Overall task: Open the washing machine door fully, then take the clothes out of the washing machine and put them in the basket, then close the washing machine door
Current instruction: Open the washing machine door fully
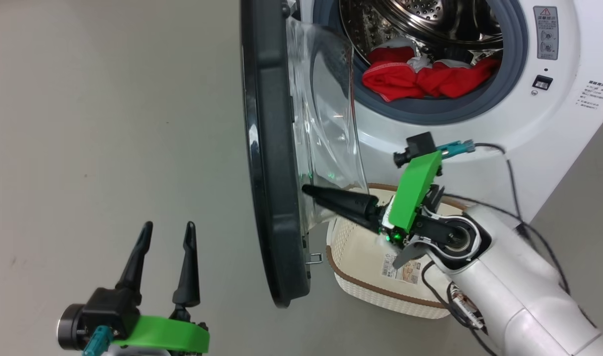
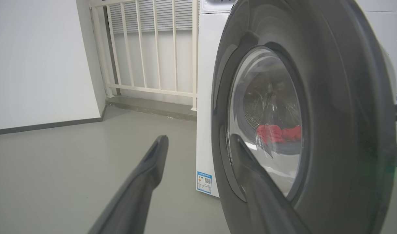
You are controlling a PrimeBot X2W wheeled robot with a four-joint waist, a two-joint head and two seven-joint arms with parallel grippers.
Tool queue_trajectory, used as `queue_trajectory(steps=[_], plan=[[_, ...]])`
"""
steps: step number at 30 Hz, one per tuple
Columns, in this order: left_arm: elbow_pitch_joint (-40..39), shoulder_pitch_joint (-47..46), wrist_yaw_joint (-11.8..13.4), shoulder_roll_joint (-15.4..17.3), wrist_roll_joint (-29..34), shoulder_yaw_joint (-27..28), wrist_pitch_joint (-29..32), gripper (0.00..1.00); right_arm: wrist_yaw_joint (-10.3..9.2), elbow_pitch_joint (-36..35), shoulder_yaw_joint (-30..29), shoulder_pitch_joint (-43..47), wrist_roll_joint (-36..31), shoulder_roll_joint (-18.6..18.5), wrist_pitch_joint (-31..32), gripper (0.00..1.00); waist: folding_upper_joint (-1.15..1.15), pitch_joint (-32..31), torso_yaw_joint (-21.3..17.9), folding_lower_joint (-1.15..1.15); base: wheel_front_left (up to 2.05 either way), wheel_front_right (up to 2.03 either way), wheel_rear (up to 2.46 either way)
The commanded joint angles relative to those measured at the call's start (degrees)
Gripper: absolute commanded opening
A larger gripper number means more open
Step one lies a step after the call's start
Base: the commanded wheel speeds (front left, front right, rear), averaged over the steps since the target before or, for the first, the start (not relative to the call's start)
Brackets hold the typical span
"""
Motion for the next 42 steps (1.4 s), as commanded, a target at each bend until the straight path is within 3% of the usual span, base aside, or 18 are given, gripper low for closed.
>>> queue_trajectory(steps=[1, 10, 17, 27, 34, 42], plan=[[-0.85, -1.61, -0.14, 1.00, -0.10, 1.59, -0.45, 1.00, 0.44, -2.46, -0.13, -0.01, -2.72, -0.28, -2.21, 1.00, 0.00, -0.09, -0.06, 0.00, 0.00, 0.00, 0.00], [1.27, -2.28, -0.44, 1.00, -0.36, 1.18, -0.45, 1.00, 0.44, -8.11, 3.24, 3.49, -17.36, -5.60, -15.42, 1.00, 0.00, -0.91, -0.34, 0.00, 0.00, 0.00, 0.00], [2.99, -2.57, -0.53, 1.15, -0.55, 1.01, -0.45, 1.00, 0.44, -7.70, 6.30, 5.22, -28.20, -8.44, -28.02, 1.00, 0.00, -1.89, -0.62, 0.00, 0.00, 0.00, 0.00], [4.44, -2.84, -0.30, 1.54, -0.71, 0.40, 0.08, 1.00, 0.44, 0.14, 7.76, 6.35, -40.41, -6.88, -42.43, 1.00, 0.00, -3.41, -1.08, 0.00, 0.00, 0.00, 0.00], [4.57, -2.69, -0.19, 1.93, -1.29, 0.39, 0.26, 1.00, 0.44, 7.44, 1.94, 6.62, -51.50, -3.81, -48.33, 1.00, 0.00, -4.03, -1.42, 0.00, 0.00, 0.00, 0.00], [4.52, -2.31, 0.14, 2.25, -1.50, 0.03, 0.32, 1.00, 0.44, 0.29, -14.31, 12.35, -75.60, 0.34, -48.46, 1.00, 0.00, -4.59, -1.68, 0.00, 0.00, 0.00, 0.00]])
